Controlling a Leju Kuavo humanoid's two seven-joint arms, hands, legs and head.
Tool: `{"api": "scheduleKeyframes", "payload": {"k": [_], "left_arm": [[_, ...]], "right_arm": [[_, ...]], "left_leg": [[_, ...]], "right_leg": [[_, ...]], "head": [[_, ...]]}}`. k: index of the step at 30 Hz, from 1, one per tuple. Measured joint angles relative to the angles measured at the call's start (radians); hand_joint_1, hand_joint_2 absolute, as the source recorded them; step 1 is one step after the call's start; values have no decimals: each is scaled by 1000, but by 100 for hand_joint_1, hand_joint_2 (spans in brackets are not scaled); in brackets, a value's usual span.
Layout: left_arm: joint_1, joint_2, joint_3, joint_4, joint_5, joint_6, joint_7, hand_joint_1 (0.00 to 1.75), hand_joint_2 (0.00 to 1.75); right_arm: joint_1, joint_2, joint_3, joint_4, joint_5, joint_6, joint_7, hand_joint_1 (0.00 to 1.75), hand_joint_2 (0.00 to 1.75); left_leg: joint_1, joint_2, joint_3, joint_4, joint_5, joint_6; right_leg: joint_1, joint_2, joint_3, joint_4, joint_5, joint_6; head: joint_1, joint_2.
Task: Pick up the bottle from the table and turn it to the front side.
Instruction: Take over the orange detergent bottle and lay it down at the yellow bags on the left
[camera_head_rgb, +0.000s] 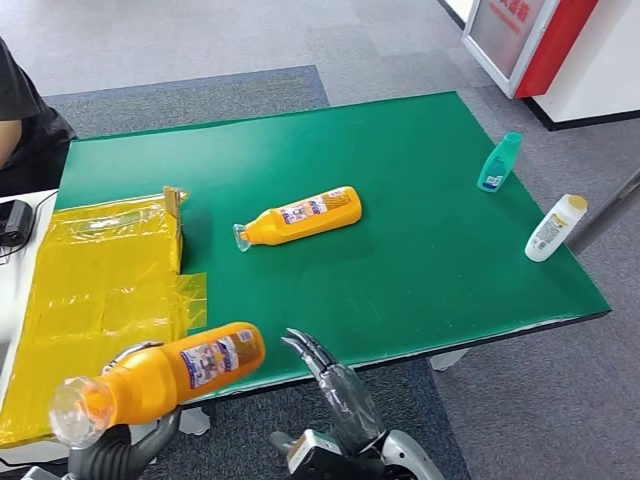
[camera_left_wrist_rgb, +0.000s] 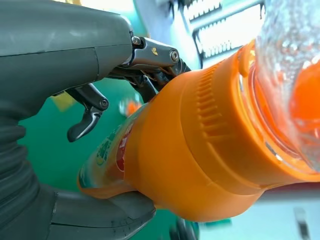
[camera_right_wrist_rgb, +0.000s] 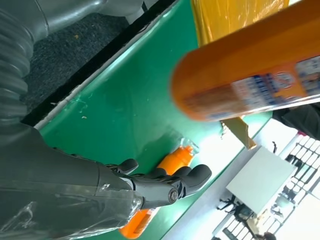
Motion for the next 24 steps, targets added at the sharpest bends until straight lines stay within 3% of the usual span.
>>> {"api": "scheduleKeyframes", "payload": {"k": [7,11,15,24], "left_arm": [[9,-68,96,-82,-133,72,1,151,175],[3,-97,139,-120,-374,203,30,151,175],[-17,-103,162,-138,-609,321,113,151,175],[-60,-95,174,-136,-805,413,229,169,175]], "right_arm": [[37,-1,-26,-38,-10,-5,4,0,175],[67,-1,-45,-56,-20,-2,13,0,175],[99,-1,-62,-75,-34,8,20,0,175],[134,-1,-80,-91,-60,21,26,0,175]], "left_leg": [[0,0,0,0,0,0],[0,0,0,0,0,0],[0,0,0,0,0,0],[0,0,0,0,0,0]], "right_leg": [[0,0,0,0,0,0],[0,0,0,0,0,0],[0,0,0,0,0,0],[0,0,0,0,0,0]], "head": [[0,0],[0,0],[0,0],[0,0]]}}
